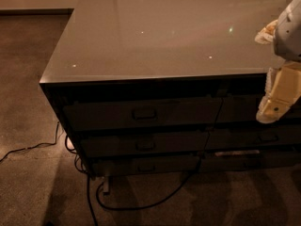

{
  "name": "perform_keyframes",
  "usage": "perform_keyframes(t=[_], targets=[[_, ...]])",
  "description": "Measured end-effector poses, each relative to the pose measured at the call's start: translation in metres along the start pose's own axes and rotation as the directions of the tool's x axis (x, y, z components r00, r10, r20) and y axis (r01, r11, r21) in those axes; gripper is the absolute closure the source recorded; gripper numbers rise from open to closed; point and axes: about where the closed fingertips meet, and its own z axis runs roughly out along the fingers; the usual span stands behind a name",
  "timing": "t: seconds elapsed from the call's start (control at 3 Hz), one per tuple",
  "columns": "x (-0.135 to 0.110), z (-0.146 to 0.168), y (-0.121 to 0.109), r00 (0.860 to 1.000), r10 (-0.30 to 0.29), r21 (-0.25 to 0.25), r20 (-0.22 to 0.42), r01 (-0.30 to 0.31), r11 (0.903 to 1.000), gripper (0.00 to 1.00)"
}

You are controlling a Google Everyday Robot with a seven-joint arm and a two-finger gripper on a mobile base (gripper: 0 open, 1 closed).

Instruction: Open top drawer

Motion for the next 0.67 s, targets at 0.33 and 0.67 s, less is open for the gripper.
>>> perform_keyframes(t=[0.33, 0.67], targets=[[0.000, 0.000, 0.000, 1.000, 0.000, 0.000, 0.000, 0.000, 1.0000, 0.00], [-0.011, 0.013, 0.004, 0.998, -0.038, -0.047, 0.051, 0.040, 0.9981, 0.00]])
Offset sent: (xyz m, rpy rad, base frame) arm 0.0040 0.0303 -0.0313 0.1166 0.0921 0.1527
